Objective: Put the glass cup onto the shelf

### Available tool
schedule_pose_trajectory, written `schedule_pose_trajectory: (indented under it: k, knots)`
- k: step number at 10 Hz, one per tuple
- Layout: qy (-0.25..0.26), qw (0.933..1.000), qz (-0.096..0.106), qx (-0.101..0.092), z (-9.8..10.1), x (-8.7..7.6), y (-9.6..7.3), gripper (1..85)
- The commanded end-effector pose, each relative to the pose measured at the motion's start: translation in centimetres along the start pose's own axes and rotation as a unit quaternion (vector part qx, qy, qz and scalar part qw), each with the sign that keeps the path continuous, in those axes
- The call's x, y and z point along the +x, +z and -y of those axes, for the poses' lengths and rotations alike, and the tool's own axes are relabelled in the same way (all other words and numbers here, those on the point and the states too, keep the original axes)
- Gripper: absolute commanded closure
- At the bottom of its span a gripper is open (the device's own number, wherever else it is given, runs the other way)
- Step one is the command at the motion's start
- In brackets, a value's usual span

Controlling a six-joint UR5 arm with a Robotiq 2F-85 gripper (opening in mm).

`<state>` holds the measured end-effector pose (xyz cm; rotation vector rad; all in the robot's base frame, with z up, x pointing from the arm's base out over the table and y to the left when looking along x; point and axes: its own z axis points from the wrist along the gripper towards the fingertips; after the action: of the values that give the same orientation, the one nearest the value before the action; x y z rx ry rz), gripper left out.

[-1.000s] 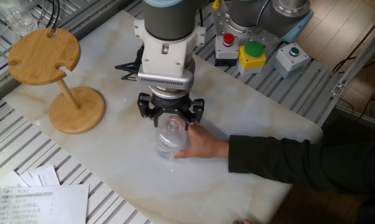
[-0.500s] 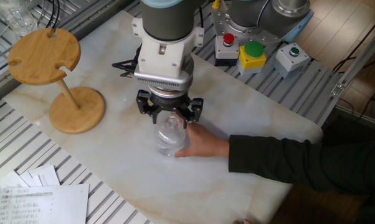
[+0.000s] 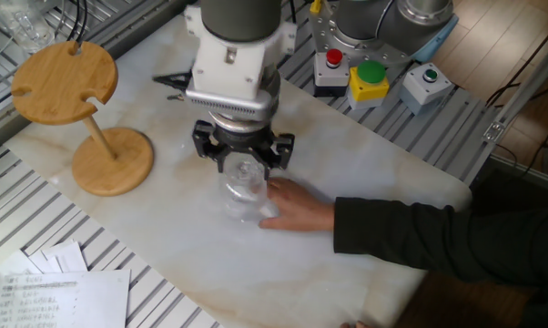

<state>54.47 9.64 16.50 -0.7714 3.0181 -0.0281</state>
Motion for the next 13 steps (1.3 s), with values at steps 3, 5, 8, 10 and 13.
schedule_pose_trajectory:
  k: [3,5,8,10,13]
  knots:
    - [-0.054,0.9985,-0.011,-0.007,4.7,0.8,-6.6,84.7]
    - [-0.071,0.9974,-0.012,0.002,6.7,1.1,-8.8,84.7]
    - [-0.077,0.9969,-0.006,0.01,6.4,0.2,-8.6,84.7]
    - [-0.045,0.9989,0.012,-0.009,4.5,-1.3,-8.5,84.7]
    - [0.071,0.9958,0.057,-0.011,4.7,-3.7,-8.7,84.7]
